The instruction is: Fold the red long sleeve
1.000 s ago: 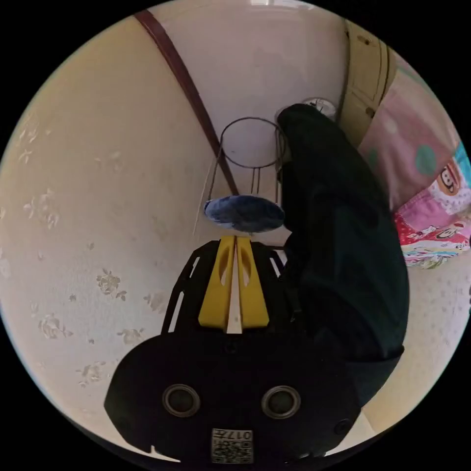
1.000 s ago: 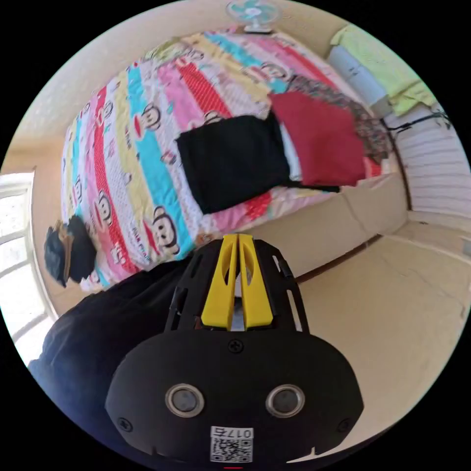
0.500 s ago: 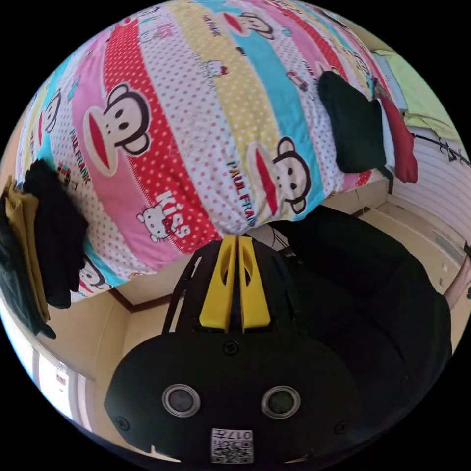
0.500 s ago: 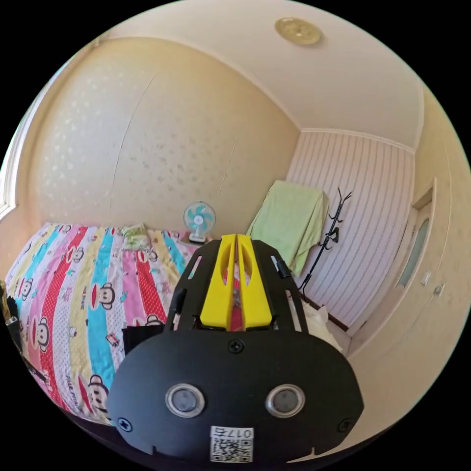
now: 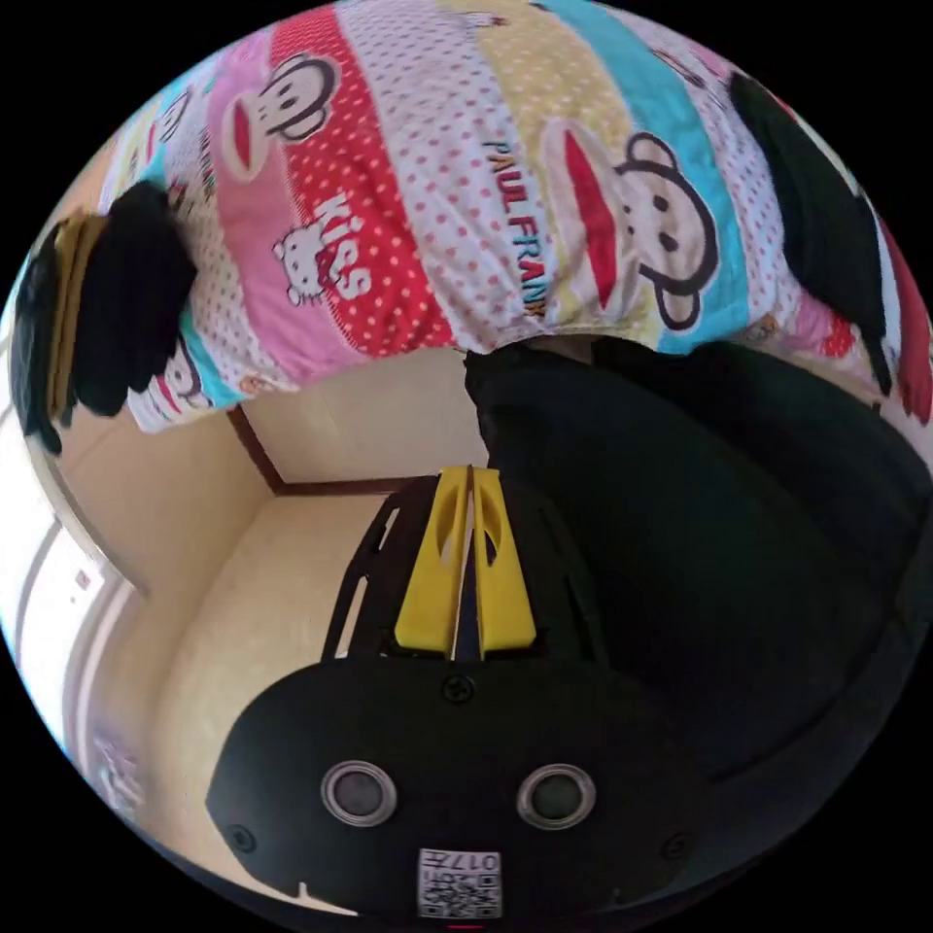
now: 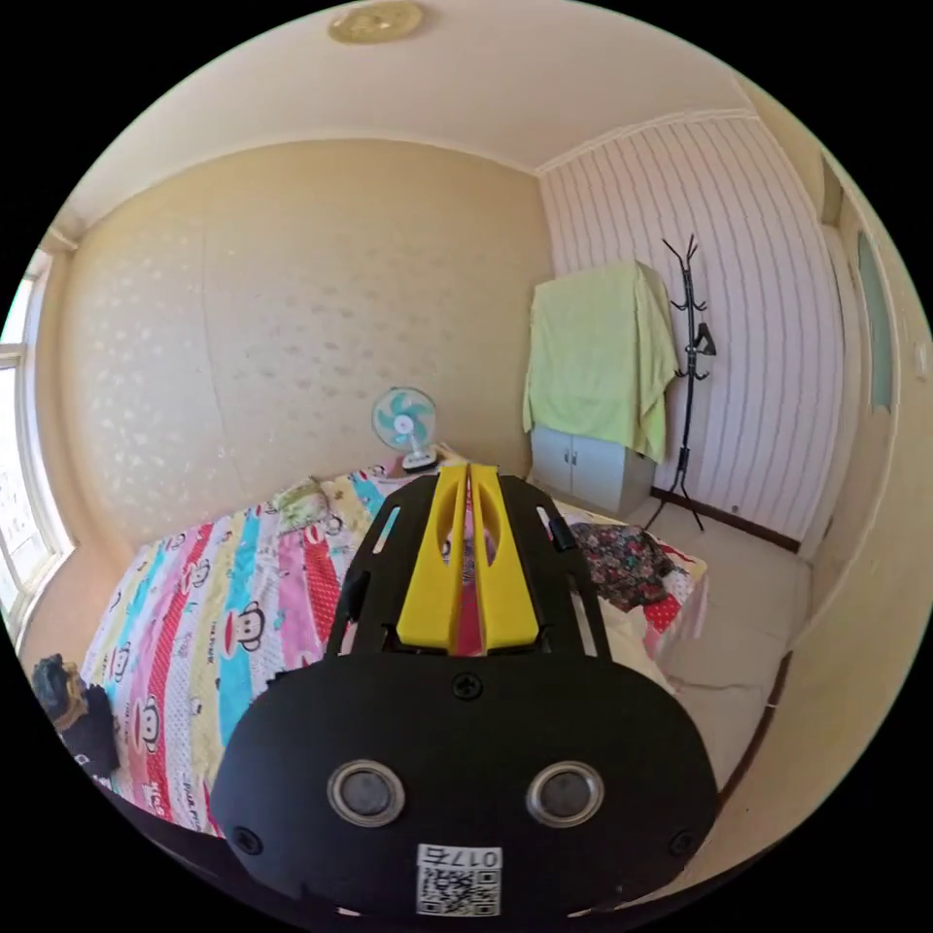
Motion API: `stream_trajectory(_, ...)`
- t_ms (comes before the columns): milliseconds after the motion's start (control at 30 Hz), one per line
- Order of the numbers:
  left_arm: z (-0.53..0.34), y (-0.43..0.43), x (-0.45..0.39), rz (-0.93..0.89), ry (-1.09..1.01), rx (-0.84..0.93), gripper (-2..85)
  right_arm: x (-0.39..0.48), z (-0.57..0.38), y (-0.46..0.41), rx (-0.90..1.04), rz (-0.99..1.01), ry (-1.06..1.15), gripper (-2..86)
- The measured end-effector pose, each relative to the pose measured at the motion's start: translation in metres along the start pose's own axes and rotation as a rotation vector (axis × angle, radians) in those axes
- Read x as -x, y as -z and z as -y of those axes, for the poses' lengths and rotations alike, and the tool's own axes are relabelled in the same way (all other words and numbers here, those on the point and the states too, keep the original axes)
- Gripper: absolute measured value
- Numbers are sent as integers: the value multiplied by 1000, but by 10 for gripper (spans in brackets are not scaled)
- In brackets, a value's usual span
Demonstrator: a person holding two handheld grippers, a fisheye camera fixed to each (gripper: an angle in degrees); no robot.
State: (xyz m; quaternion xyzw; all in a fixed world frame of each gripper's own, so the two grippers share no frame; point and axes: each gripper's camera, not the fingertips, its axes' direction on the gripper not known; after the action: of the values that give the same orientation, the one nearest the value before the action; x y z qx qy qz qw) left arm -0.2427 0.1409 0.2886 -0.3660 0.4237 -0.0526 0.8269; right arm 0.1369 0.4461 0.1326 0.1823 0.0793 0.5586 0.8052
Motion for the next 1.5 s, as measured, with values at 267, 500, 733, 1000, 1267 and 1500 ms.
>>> stream_trajectory(267,-49,-19,-8,-288,373,-71,-5,-63,15,-149,529,49,103,48)
stream_trajectory(500,-52,-16,-46,-301,381,-102,-5,-160,29,-247,778,-6,-127,99)
stream_trajectory(733,-20,-7,-78,-289,359,-76,-5,-228,37,-324,993,306,-348,124)
stream_trajectory(1000,15,28,-116,-313,234,-172,-5,-288,107,-329,787,444,-606,137)
stream_trajectory(1267,36,18,-120,-292,195,-171,-5,-338,37,-363,247,1008,-1543,143)
stream_trajectory(1500,33,-12,-88,-381,278,-188,-5,-336,151,-388,623,694,-955,130)
